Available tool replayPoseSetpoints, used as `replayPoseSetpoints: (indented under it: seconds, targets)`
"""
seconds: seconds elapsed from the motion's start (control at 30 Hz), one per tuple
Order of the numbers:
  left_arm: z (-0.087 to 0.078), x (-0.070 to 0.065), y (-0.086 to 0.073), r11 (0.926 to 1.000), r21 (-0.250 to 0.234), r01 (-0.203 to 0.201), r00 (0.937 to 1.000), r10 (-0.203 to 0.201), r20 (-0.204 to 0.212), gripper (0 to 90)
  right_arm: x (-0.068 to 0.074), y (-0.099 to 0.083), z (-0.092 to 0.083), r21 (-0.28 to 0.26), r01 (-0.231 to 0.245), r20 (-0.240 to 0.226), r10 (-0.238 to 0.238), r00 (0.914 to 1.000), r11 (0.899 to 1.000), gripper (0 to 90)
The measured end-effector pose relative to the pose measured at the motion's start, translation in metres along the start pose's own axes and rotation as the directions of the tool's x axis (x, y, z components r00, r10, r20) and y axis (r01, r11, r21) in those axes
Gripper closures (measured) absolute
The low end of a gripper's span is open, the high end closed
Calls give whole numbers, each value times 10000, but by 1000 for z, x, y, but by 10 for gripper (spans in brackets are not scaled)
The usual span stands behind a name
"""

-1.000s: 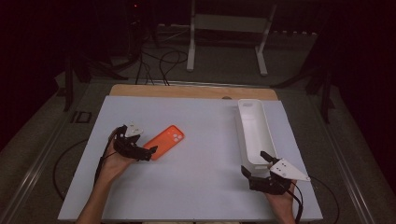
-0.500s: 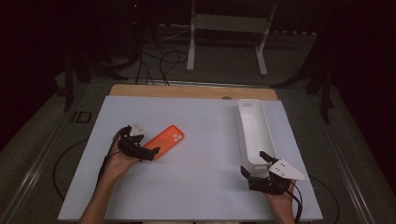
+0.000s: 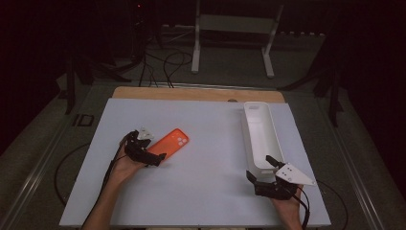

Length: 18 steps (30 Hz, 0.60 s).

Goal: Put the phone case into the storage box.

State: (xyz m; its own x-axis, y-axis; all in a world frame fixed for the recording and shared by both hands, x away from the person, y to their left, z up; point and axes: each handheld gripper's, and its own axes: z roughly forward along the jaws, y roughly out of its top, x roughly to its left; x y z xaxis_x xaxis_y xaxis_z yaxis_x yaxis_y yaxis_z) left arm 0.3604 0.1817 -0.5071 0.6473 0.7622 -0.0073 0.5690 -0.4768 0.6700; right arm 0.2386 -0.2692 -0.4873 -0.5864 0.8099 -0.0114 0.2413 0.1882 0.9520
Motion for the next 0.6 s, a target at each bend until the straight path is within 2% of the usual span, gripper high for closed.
replayPoseSetpoints:
  seconds: [0.6]
  targets:
    - [9,0,-3,9962,867,-64,9998,47,204,17,0,0,-1,8,3,47,-4,10000,10000,88]
